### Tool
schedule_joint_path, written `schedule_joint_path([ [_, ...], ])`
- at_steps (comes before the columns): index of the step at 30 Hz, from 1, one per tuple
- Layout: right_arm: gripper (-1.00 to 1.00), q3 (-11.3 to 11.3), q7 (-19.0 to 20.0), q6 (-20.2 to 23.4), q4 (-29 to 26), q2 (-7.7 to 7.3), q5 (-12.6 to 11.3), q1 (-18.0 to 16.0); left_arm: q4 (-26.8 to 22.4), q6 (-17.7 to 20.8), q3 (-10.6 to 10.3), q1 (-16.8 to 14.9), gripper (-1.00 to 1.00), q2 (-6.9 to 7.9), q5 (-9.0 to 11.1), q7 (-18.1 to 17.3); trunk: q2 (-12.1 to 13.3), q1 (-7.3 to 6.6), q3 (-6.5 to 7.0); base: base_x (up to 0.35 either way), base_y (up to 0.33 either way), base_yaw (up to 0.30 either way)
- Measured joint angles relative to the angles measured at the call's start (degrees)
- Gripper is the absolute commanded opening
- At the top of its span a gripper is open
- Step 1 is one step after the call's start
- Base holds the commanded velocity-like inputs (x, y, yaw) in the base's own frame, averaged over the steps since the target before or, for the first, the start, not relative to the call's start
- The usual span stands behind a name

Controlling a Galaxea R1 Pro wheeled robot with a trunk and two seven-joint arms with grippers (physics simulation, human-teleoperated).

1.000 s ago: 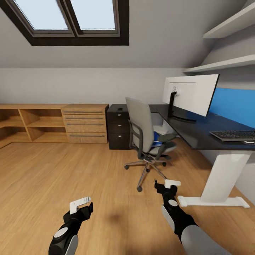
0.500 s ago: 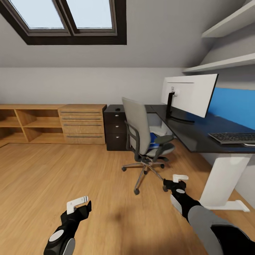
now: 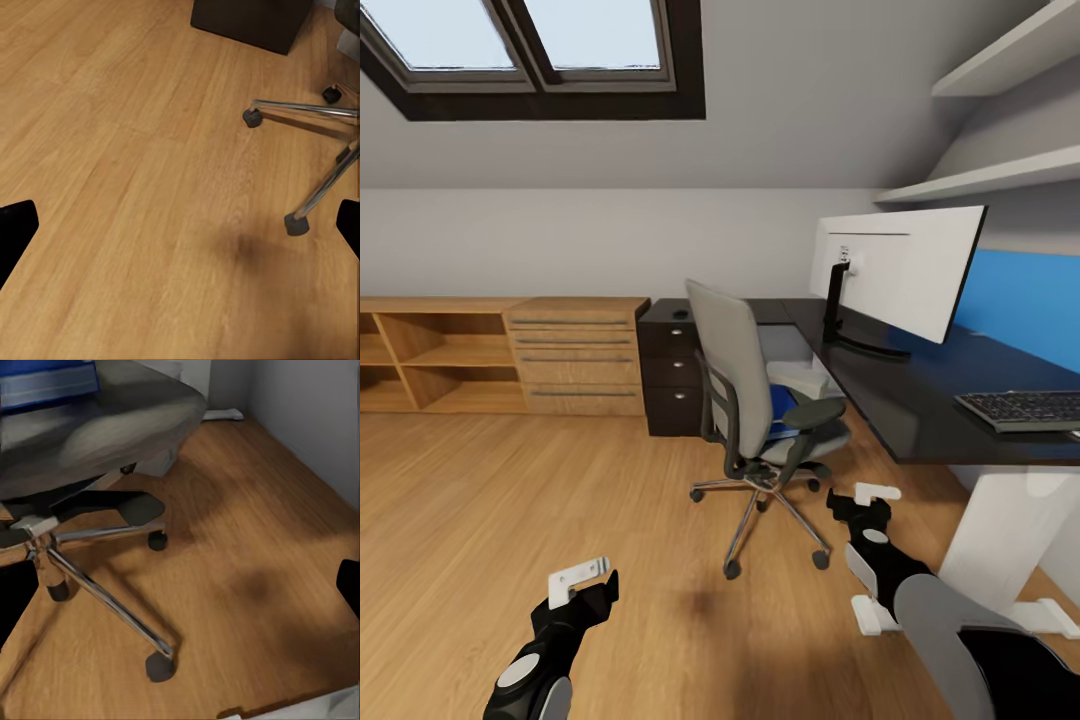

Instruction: In the bedroom, organize the workspace by keeping the computer under the desk, ensuring the monitor is on the desk, placing the keyboard on the desk next to the monitor, placing the mouse on the desk next to the keyboard, moving the folder from the swivel chair onto the desk next to the mouse, stacking the notebook on top of the folder with the pen on top of the notebook, and positioning the swivel chair next to the desk.

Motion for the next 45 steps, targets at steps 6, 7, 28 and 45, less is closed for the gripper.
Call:
schedule_joint_path([
  [6, 1.0, -3.22, -0.18, -1.4, -0.02, 0.25, -0.07, 0.01, 0.03, 0.01, -0.05, 0.0, 1.0, 0.11, 0.0, 0.0, 0.0, 0.01, 0.0, 0.169, -0.027, 0.0],
  [7, 1.0, -3.36, -0.18, -1.45, -0.02, 0.28, -0.06, 0.01, 0.03, 0.01, -0.05, 0.0, 1.0, 0.12, 0.0, 0.0, 0.0, 0.01, 0.0, 0.244, -0.006, 0.0],
  [28, 1.0, -3.56, 0.11, -3.5, 0.12, 2.04, 0.04, 0.0, 0.7, -0.05, -0.13, 0.0, 1.0, 0.13, 0.0, -0.01, 0.0, 0.02, 0.0, 0.163, 0.0, 0.001],
  [45, 1.0, -4.0, -0.04, -4.52, 0.1, 2.15, -0.15, 0.01, 1.13, -0.09, -0.12, 0.01, 1.0, 0.13, 0.01, 0.0, 0.0, 0.03, 0.44, -0.007, 0.038, 0.216],
])
